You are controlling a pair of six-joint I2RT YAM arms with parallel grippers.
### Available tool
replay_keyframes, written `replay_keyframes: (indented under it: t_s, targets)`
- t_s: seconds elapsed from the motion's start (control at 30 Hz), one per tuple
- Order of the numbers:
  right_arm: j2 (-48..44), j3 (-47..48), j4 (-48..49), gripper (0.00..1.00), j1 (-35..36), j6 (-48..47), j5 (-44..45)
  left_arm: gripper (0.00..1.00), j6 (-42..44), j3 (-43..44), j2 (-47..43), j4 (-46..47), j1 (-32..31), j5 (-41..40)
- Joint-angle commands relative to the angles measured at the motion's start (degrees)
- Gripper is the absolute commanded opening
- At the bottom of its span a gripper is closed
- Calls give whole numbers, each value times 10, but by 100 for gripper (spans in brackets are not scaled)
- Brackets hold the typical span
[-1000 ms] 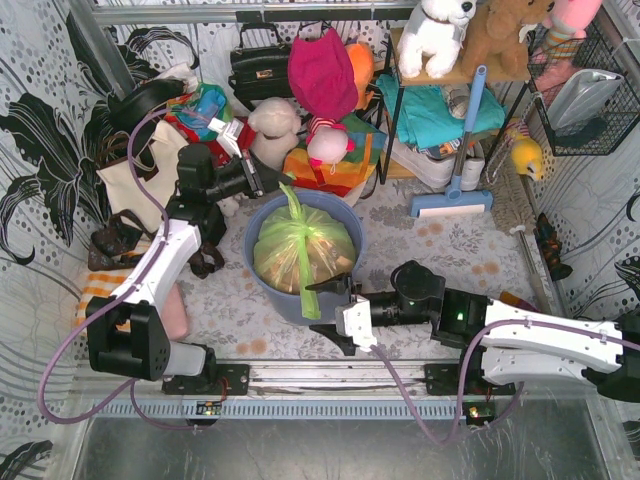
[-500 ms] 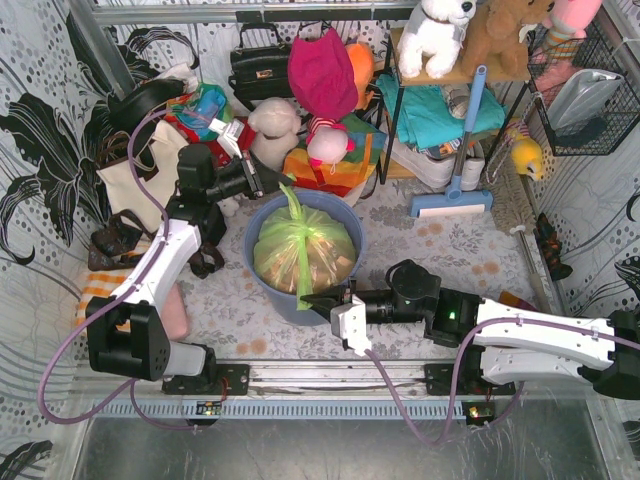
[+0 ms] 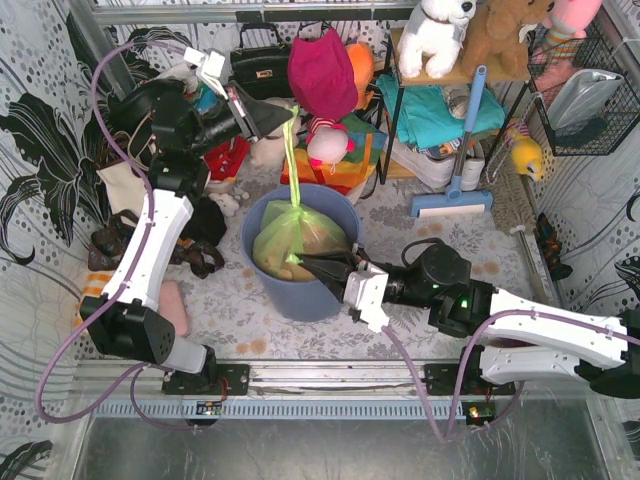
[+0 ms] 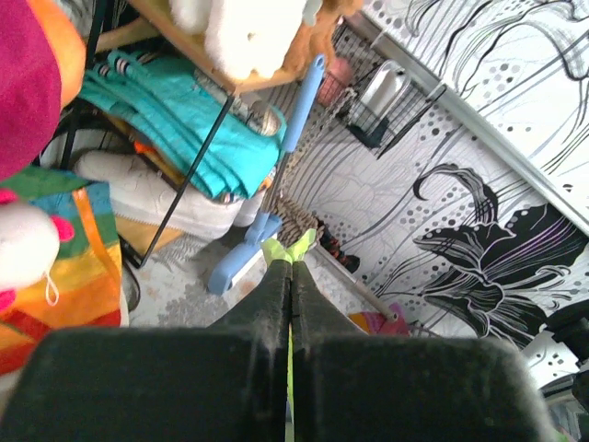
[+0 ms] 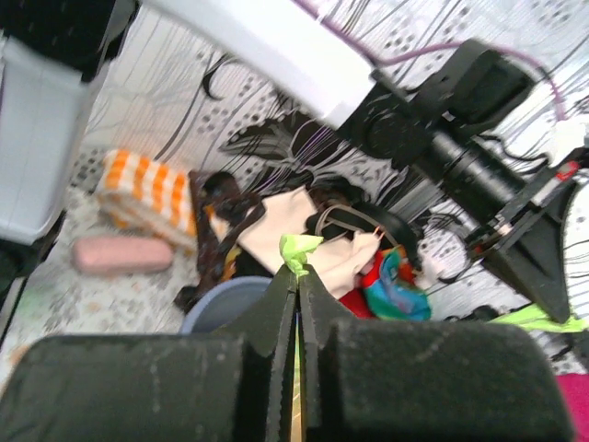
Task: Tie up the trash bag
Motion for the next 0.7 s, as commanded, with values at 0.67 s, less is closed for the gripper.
replay_keyframes:
  t_s: [0.67]
  targets:
    - [-100,-164,43,0,1,189,-44,0,54,-187,-34,45,-2,-35]
